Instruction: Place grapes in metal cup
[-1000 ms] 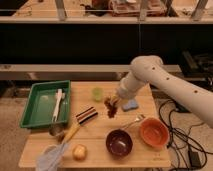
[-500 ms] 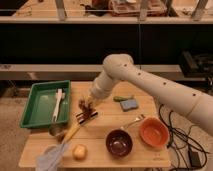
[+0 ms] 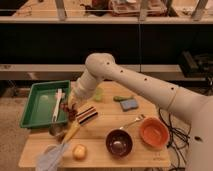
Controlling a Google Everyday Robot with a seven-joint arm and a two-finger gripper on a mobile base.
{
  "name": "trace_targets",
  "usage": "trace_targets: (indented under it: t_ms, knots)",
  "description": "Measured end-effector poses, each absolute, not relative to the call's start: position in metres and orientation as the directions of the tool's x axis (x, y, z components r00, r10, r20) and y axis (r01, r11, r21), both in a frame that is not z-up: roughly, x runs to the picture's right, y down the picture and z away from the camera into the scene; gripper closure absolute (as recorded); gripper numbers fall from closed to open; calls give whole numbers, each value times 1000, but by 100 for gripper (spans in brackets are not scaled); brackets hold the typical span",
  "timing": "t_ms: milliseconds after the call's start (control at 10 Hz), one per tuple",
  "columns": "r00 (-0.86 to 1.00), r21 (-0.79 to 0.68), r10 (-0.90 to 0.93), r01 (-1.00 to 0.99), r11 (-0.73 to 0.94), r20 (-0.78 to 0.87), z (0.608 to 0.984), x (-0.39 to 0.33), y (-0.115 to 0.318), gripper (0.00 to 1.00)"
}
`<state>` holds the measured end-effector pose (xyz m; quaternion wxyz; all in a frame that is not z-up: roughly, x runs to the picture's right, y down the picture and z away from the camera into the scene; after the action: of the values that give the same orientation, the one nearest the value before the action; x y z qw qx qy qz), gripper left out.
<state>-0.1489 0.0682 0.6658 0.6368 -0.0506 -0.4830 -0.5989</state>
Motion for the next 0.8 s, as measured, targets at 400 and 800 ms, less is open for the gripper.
trace_targets:
  t_ms: [400,800]
  knots:
    - [-189,518,-713,810,276,675,665,-150,69,100]
    - [-290,633,-721,730,259,630,641,-203,76,100]
